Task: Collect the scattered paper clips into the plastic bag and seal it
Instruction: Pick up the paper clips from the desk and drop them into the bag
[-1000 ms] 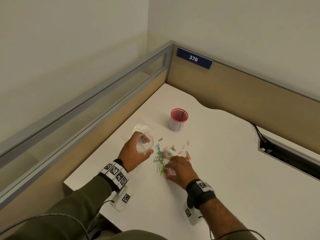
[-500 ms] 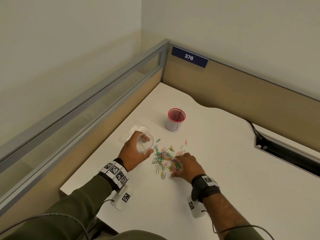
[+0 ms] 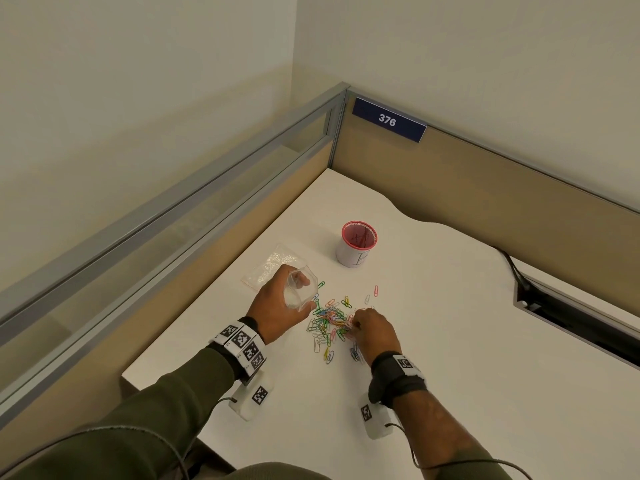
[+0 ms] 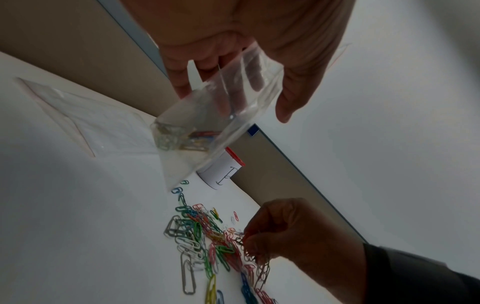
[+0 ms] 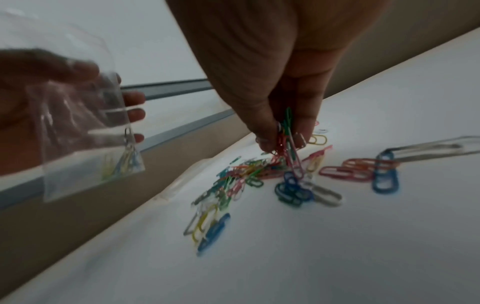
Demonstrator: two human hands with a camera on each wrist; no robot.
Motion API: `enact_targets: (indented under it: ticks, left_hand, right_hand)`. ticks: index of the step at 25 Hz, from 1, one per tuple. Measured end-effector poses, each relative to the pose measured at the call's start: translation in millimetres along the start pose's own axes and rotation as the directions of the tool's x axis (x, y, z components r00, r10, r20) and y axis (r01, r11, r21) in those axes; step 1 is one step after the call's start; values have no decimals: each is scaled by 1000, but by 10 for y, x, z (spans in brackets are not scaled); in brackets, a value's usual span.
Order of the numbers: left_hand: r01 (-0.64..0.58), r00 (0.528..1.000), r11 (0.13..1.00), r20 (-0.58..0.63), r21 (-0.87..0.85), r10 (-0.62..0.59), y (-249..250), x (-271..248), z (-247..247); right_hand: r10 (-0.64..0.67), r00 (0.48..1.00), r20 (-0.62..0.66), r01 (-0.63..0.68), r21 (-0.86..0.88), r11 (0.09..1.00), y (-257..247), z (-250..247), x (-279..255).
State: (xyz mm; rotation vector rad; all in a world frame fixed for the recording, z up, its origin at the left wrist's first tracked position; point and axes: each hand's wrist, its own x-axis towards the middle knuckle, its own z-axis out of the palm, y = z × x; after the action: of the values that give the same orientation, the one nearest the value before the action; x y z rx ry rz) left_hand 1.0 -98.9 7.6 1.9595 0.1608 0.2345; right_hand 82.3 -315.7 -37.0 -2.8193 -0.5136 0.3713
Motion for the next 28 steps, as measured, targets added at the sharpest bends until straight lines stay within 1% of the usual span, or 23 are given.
enact_targets:
  ticks: [2, 4, 6, 8, 10, 12, 15, 17, 18, 20, 23, 24, 26, 28]
  left_hand:
    - [10, 1000, 1000, 5, 1, -10, -11, 9, 23]
    - [17, 1000, 1000, 13, 16, -17, -20, 18, 40]
    - [25, 999, 999, 23, 28, -25, -29, 31, 56]
    - [31, 999, 999, 35, 39, -32, -23, 51, 90]
    - [37, 998, 998, 45, 49, -39, -10, 71, 127]
    - [36, 998, 998, 57, 57, -39, 6, 85, 156]
    - [28, 997, 997, 74, 77, -34, 39, 113, 189]
    - [24, 996, 995, 83, 95, -32, 65, 136, 214]
    - [21, 996, 995, 84, 99, -29, 76, 141, 221]
    - [18, 996, 997, 87, 81, -25, 99, 147, 234]
    - [27, 995, 998, 89, 63, -32, 119, 172, 253]
    - [35, 995, 997, 87, 63, -41, 123, 181, 258]
    - [46, 996, 997, 76, 57, -50, 121, 195, 258]
    - [32, 997, 998, 64, 46, -35, 112, 193, 247]
  right_hand:
    - [49, 998, -49, -43, 116, 992, 40, -99, -4]
    - [106, 990, -89, -77, 290, 954, 69, -229, -26]
    - [155, 981, -120, -80, 481, 873, 56, -393, -54]
    - [182, 970, -164, -43, 618, 785, -15, -578, -90]
    - [171, 964, -202, 18, 694, 720, -157, -752, -120]
    - [124, 968, -219, 82, 739, 669, -347, -891, -149]
    - [41, 972, -233, 156, 761, 630, -639, -1027, -199]
    - [9, 966, -257, 194, 753, 629, -788, -1070, -218]
    - [1, 964, -266, 202, 736, 646, -847, -1073, -218]
    - [-28, 965, -259, 202, 677, 708, -938, -1064, -211]
    - [-93, 970, -227, 203, 529, 824, -1010, -1013, -211]
    - [-109, 970, -218, 207, 498, 842, -1024, -1003, -216]
    - [-133, 967, -217, 224, 480, 848, -1051, -1027, -235]
    - [-141, 957, -253, 252, 488, 836, -1062, -1089, -265]
